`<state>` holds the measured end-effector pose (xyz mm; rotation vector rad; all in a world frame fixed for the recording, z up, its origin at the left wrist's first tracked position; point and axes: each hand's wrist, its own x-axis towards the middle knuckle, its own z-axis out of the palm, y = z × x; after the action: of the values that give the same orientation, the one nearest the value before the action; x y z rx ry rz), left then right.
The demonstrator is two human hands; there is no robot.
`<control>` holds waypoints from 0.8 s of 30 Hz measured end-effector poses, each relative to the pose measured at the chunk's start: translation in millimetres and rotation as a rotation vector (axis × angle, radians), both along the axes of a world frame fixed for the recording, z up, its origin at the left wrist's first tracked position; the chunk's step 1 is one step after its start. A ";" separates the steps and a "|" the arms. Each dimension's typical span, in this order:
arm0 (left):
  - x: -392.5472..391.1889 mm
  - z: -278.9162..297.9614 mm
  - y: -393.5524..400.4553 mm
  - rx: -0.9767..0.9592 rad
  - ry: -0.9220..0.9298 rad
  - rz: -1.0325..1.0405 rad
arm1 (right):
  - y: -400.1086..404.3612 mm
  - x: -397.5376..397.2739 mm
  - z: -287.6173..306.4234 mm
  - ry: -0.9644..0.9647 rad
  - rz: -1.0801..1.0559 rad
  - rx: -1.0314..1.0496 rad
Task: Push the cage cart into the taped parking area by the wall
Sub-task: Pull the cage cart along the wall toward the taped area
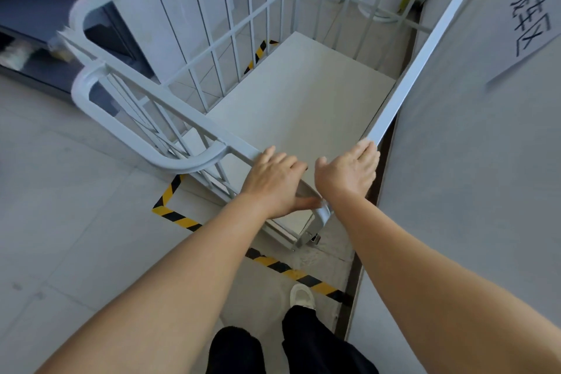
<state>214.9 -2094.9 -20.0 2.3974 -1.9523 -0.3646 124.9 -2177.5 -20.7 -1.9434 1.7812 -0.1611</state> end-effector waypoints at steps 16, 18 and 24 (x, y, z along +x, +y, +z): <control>152.6 34.9 122.0 -0.123 0.014 0.124 | 139.4 126.3 29.5 -0.098 0.281 -0.062; 172.1 36.0 138.2 -0.137 0.037 0.161 | 154.4 149.9 32.4 -0.096 0.320 -0.064; 225.0 38.1 164.1 -0.192 0.054 0.232 | 177.1 208.0 35.8 -0.084 0.433 -0.090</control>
<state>439.9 -1930.8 18.1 2.4253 -1.5839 -0.2181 332.9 -2000.4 15.1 -2.2979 1.2823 -0.1726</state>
